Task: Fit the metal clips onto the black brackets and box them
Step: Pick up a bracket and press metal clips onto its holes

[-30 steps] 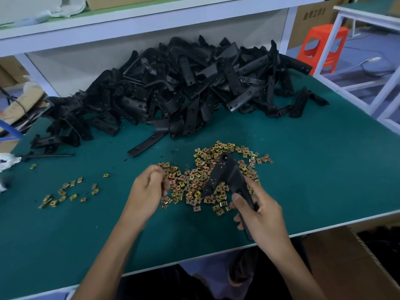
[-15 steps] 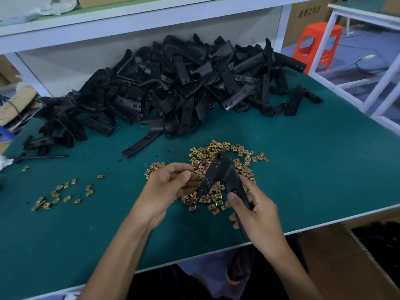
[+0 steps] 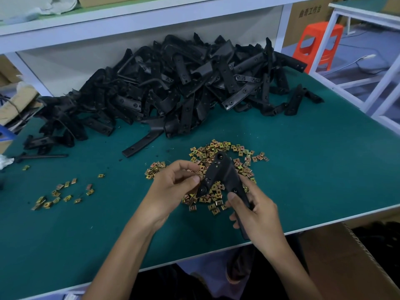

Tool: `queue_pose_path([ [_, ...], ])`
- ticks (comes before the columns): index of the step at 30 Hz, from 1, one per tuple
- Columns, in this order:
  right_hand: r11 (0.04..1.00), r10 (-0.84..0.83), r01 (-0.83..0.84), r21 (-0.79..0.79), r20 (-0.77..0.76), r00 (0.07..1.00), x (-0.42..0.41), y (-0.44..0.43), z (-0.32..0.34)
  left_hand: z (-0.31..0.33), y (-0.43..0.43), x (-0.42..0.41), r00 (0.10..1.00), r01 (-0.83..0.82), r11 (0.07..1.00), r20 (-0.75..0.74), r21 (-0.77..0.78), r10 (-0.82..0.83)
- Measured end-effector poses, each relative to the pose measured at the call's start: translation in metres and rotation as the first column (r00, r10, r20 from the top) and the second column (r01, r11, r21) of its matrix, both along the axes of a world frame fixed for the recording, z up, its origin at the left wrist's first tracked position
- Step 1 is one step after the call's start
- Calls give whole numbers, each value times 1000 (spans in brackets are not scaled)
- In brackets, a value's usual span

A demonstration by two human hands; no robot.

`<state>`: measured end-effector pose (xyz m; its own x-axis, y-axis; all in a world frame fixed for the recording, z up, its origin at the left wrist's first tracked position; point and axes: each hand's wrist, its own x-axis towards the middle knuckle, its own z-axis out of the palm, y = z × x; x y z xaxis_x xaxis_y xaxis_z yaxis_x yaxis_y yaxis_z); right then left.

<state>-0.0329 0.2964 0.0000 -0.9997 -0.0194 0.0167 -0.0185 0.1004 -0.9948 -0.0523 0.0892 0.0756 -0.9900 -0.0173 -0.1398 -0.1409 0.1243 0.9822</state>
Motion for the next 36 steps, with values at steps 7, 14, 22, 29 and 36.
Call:
queue_pose_path([
  [7, 999, 27, -27, 18, -2, 1000, -1, 1, 1, 4, 0, -4, 999, -1, 999, 52, 50, -2],
  [14, 998, 47, -46, 53, -14, 999, -1, 0, 8, 7, -2, -6, 997, 53, 998, 62, -34, -50],
  [22, 996, 38, -35, 83, -45, 998, 1, -1, 13, 8, 11, -3, 996, 72, 990, 61, -124, -65],
  [29, 997, 49, -49, 58, -3, 999, 0, 0, 11, 2, 2, -2, 996, 47, 998, 82, -47, -43],
  [36, 999, 35, -36, 29, 18, 999, 1, 2, 7, -14, -50, -26, 977, -212, 708, -163, -674, 137],
])
